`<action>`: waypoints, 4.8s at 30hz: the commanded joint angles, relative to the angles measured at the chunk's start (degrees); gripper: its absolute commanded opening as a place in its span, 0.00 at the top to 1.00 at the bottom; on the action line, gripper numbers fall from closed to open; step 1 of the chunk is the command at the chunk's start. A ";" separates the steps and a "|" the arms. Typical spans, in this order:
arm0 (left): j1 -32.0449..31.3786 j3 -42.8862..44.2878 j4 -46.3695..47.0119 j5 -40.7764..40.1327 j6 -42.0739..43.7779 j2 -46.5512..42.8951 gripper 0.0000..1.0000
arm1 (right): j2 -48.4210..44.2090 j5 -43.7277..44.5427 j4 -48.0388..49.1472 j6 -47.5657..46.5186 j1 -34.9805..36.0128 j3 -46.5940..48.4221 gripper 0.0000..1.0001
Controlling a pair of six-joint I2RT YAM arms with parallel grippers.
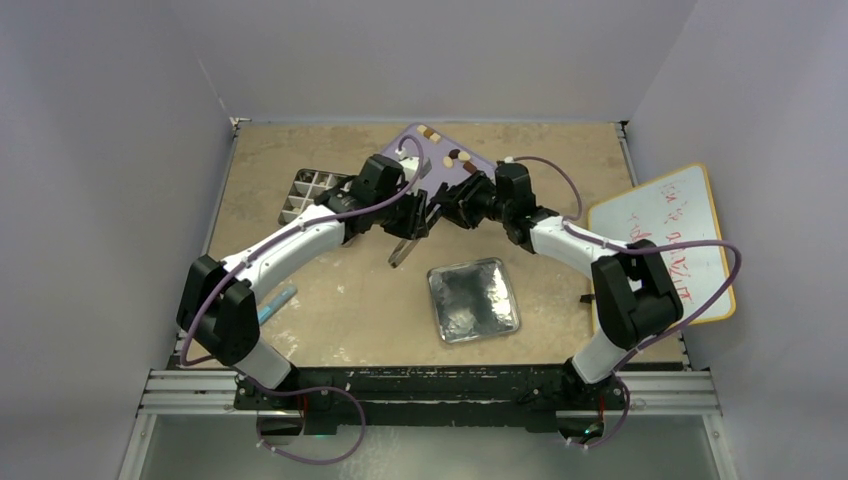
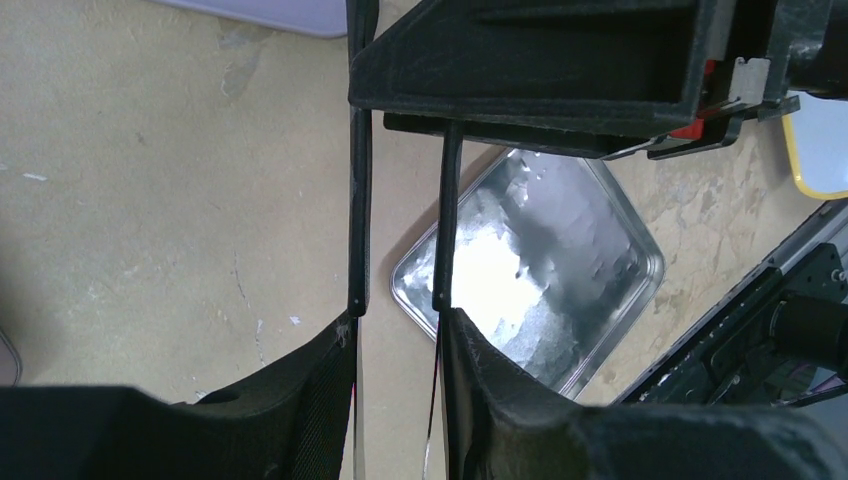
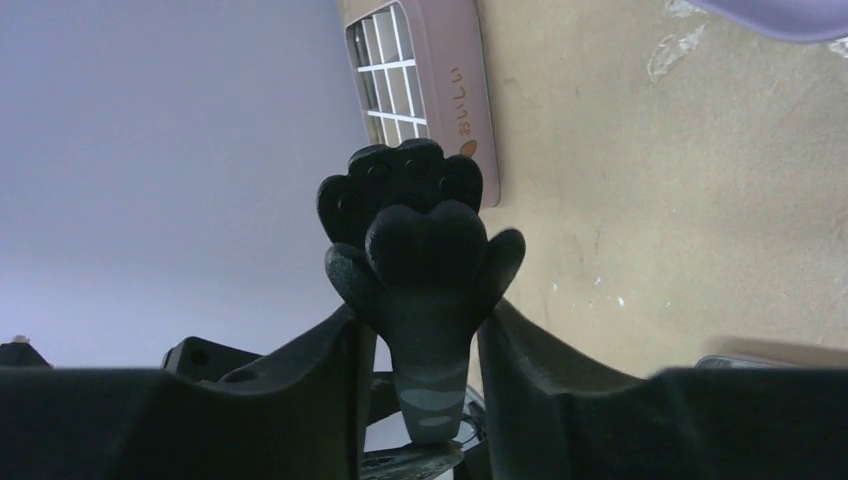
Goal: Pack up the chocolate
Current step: Adjust the clamp, then pick up the fake chocolate from the plate.
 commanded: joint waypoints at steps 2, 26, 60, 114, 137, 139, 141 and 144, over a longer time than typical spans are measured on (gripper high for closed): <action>-0.31 5.21 -1.72 -1.01 2.63 2.01 0.68 | 0.35 -3.83 5.46 5.11 0.20 1.13 0.69; -0.27 4.38 1.66 -2.89 0.84 -3.16 0.60 | -0.63 -2.61 19.68 20.40 -1.96 -7.95 1.00; -0.34 3.35 5.01 -2.69 5.42 -1.56 0.71 | 1.66 -4.71 21.40 23.69 -2.47 -9.47 0.97; 3.21 45.94 2.13 -5.00 7.20 44.12 0.62 | -48.51 28.09 -26.53 -21.76 -5.96 -13.84 0.01; 3.21 49.83 3.70 -7.02 9.47 48.35 0.66 | -48.38 28.31 -25.92 -21.81 -5.98 -13.55 0.01; 3.24 49.67 3.35 -7.29 9.59 47.79 0.69 | -48.49 28.33 -25.89 -21.81 -6.03 -13.64 0.01; 3.16 49.17 2.85 -7.76 9.52 47.01 0.70 | -48.52 28.33 -25.89 -21.74 -5.94 -13.75 0.01; 2.98 47.38 2.58 -8.53 9.22 45.05 0.71 | -48.67 28.03 -25.62 -21.42 -5.97 -14.11 0.01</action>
